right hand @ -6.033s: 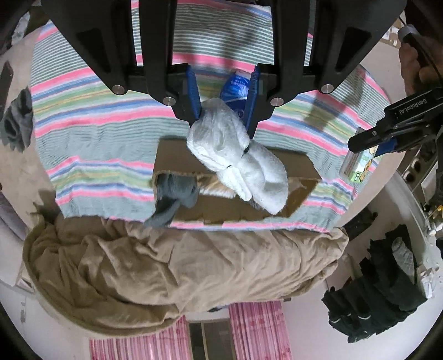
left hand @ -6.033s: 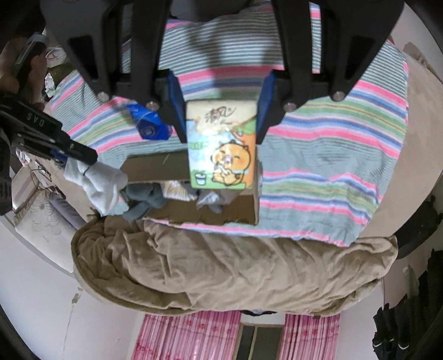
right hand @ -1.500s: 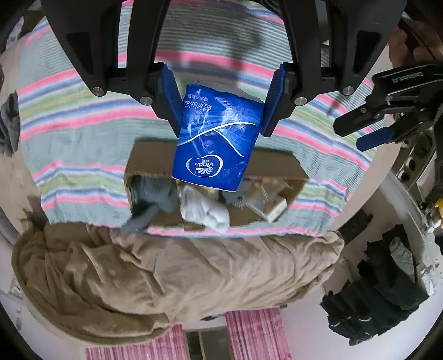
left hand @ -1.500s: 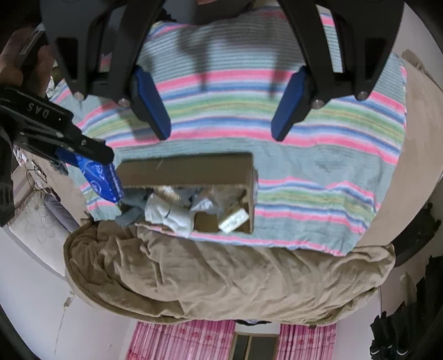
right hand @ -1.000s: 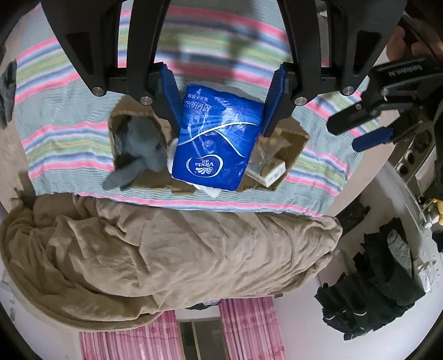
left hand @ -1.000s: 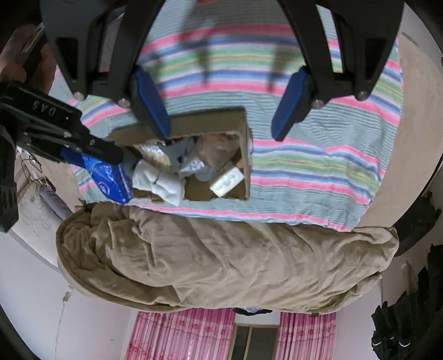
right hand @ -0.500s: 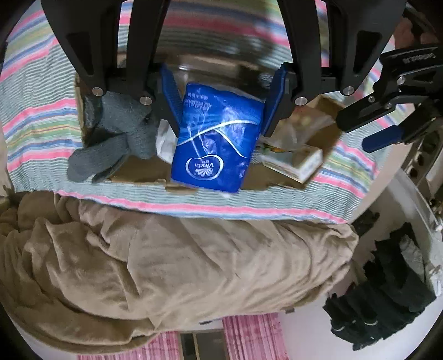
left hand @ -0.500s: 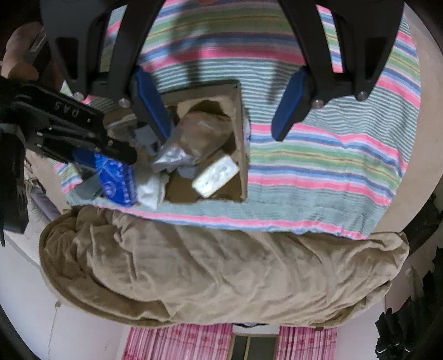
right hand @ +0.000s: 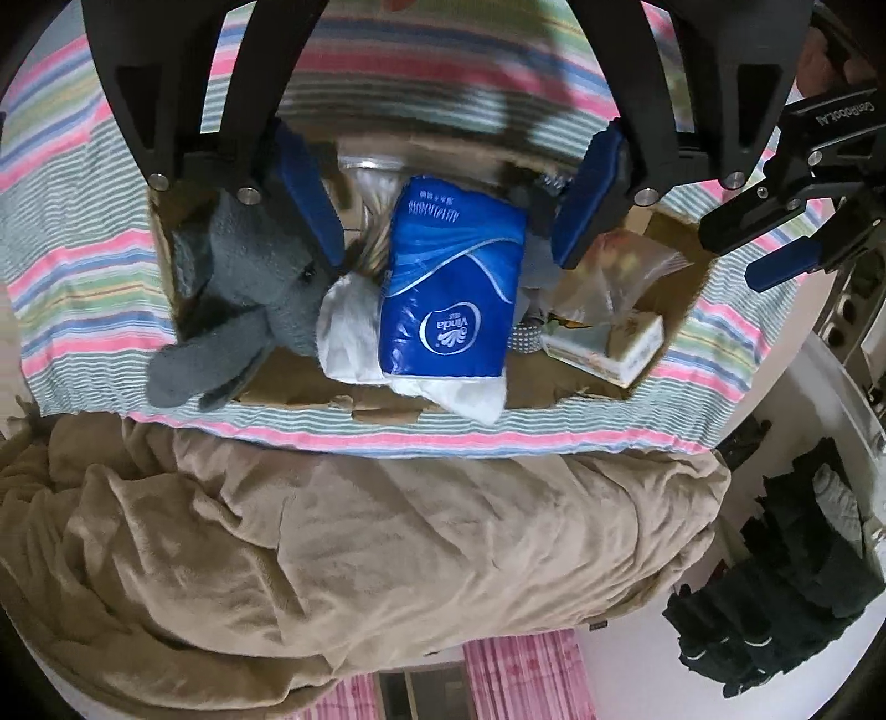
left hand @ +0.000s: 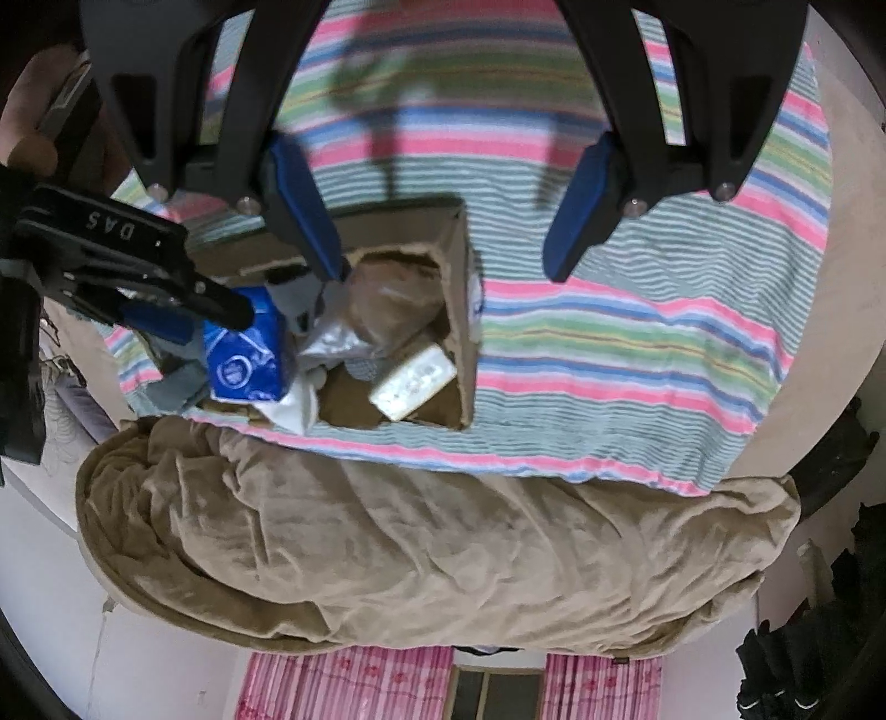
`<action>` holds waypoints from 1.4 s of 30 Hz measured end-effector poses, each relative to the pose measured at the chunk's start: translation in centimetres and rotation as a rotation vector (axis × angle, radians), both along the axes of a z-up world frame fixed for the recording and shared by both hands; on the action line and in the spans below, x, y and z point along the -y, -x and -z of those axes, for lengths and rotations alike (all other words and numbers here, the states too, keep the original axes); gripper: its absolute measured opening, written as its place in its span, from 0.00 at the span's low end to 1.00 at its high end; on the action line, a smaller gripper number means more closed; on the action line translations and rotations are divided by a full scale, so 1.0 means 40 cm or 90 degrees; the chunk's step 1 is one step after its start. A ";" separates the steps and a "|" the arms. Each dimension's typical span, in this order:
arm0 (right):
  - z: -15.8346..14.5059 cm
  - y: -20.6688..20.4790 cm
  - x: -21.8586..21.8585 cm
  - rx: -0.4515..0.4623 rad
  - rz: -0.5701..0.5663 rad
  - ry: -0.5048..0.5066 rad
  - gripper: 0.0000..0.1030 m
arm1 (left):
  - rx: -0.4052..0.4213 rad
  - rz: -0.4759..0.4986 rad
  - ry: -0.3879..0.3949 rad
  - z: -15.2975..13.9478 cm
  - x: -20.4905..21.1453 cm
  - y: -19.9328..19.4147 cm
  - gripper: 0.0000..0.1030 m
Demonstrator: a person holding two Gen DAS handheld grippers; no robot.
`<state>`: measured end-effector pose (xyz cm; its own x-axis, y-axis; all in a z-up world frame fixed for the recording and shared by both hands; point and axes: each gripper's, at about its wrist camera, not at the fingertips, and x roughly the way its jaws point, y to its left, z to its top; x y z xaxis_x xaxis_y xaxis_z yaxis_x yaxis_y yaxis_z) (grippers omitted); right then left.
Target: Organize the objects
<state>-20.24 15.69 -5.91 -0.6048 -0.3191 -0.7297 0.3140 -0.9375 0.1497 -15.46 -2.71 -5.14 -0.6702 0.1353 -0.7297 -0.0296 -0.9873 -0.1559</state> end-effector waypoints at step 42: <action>-0.155 -0.582 -0.096 -0.112 0.022 -0.002 0.82 | -0.092 -0.002 0.022 -0.130 -0.068 -0.531 0.89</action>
<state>3.04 19.53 0.30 -0.7338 -0.2942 -0.6124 0.3030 -0.9485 0.0926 5.80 0.00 0.08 -0.7690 0.1099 -0.6298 -0.0461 -0.9921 -0.1168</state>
